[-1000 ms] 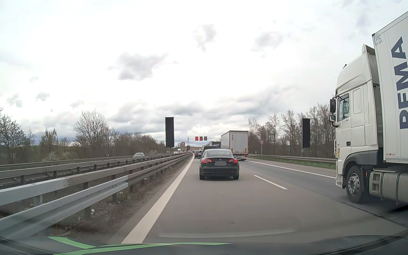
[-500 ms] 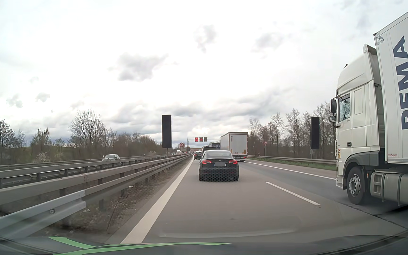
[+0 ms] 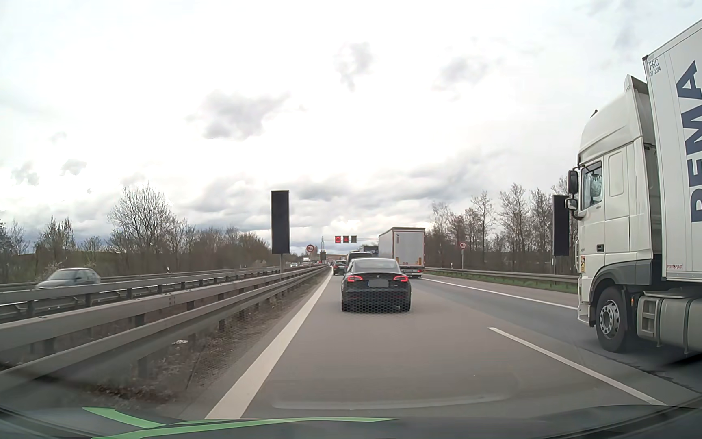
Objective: Follow the waypoints while adhering to traffic rules and regulations
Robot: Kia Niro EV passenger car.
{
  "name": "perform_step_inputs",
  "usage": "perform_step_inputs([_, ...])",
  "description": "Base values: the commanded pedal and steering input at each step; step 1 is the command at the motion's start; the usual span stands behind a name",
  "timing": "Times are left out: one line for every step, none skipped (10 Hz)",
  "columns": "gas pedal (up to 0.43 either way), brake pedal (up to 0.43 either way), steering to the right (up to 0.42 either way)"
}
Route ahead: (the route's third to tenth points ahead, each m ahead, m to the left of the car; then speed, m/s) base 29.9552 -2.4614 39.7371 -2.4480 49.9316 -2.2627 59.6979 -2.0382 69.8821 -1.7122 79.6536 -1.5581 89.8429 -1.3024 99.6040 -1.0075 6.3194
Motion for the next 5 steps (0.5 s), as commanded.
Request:
perform_step_inputs([0.087,0.000,-0.001])
perform_step_inputs([0.087,0.000,-0.002])
perform_step_inputs([0.079,0.000,-0.001])
perform_step_inputs([0.067,0.000,-0.002])
perform_step_inputs([0.059,0.000,-0.002])
